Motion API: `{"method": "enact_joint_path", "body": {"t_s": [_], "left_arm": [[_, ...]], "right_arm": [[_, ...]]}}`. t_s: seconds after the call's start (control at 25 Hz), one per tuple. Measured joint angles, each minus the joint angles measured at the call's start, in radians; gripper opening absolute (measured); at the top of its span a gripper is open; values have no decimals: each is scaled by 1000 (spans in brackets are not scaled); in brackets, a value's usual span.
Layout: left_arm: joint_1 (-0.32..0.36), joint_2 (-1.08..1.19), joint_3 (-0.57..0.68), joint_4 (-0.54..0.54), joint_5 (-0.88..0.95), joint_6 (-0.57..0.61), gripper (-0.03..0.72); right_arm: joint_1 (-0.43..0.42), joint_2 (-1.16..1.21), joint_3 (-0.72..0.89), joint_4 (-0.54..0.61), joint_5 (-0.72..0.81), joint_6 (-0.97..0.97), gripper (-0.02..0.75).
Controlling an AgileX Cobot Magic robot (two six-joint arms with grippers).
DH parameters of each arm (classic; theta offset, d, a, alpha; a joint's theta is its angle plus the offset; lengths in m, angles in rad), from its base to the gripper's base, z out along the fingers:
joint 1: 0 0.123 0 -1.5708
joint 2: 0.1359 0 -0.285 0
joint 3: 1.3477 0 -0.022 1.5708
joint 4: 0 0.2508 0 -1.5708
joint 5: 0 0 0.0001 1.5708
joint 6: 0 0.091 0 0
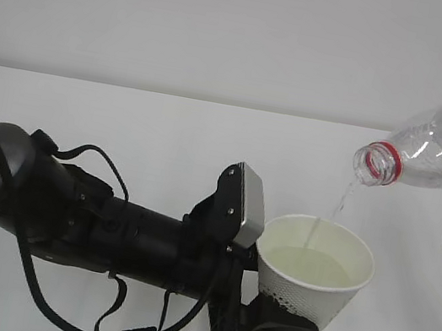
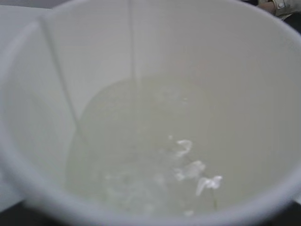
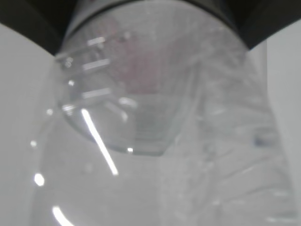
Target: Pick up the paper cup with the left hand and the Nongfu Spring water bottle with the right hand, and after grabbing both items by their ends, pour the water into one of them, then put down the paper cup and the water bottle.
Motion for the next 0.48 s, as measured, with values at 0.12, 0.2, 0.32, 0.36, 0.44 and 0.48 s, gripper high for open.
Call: {"method": "enact_joint_path", "body": {"t_s": [0.12, 0.2, 0.32, 0.36, 0.44, 0.48], "left_arm": [[0, 0, 0, 0, 2, 0, 504], [0, 0, 0, 0, 2, 0, 504], [0, 0, 0, 0, 4, 0, 503], [0, 0, 0, 0, 4, 0, 503], [0, 0, 0, 0, 5, 0, 503], [0, 0, 0, 0, 5, 0, 503]], "right_arm": [[0, 0, 0, 0, 0, 0, 514], [0, 0, 0, 0, 0, 0, 514], [0, 0, 0, 0, 0, 0, 514], [0, 0, 0, 0, 0, 0, 514], [0, 0, 0, 0, 0, 0, 514], [0, 0, 0, 0, 0, 0, 514]]}}
